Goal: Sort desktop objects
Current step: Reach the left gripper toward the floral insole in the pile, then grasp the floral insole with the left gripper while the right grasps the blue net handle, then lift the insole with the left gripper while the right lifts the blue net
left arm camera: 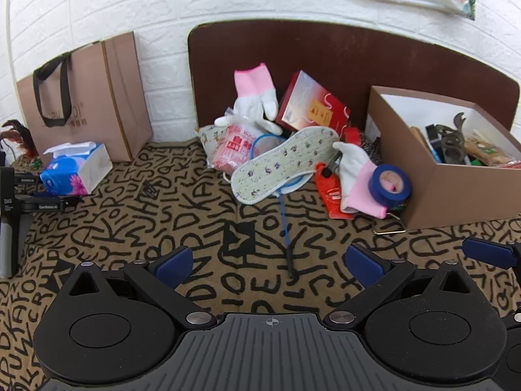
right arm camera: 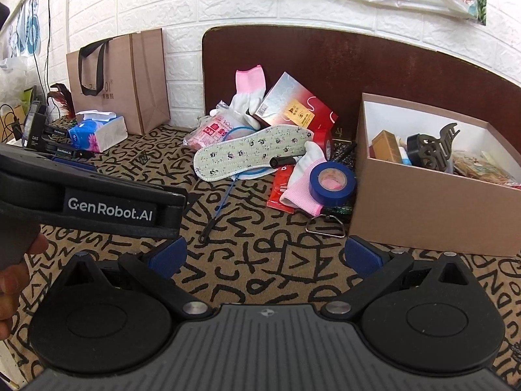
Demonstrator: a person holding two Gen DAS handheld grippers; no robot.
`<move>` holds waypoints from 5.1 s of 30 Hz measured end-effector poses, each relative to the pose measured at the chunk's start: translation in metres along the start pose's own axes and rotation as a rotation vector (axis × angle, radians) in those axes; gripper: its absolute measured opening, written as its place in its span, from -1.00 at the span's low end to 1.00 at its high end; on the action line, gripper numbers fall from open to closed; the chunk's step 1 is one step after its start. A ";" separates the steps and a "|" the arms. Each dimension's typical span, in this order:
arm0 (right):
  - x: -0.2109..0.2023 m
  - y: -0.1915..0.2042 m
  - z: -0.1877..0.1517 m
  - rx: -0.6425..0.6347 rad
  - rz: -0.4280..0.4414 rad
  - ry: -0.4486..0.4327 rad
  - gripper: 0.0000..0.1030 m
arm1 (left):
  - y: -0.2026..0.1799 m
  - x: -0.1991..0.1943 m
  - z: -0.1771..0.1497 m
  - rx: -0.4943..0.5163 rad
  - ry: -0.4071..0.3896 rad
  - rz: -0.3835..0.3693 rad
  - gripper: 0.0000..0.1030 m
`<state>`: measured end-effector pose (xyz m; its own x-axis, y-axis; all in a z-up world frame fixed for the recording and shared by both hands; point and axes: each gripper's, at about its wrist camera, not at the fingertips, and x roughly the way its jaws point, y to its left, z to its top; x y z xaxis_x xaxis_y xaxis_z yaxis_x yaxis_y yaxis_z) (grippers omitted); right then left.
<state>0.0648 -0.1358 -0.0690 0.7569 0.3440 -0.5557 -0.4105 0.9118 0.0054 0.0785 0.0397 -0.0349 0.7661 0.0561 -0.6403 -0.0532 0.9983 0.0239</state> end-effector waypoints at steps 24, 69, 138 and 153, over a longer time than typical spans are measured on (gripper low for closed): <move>0.097 0.007 0.017 0.009 0.120 0.053 0.92 | 0.045 0.116 0.042 -0.011 0.046 -0.060 0.78; 0.045 0.003 -0.030 -0.040 0.146 0.144 -0.97 | 0.057 0.025 -0.059 -0.048 0.168 -0.153 -1.00; 0.037 -0.011 -0.047 0.028 0.094 0.118 -0.92 | -0.005 0.060 -0.050 0.140 0.257 -0.421 0.41; 0.027 -0.034 -0.046 0.102 0.081 0.084 -0.92 | -0.027 0.049 -0.042 0.209 0.230 -0.430 -0.86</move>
<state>0.0758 -0.1674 -0.1222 0.6761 0.4012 -0.6180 -0.4115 0.9014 0.1349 0.0902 0.0150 -0.0994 0.5293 -0.3407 -0.7770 0.3819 0.9135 -0.1403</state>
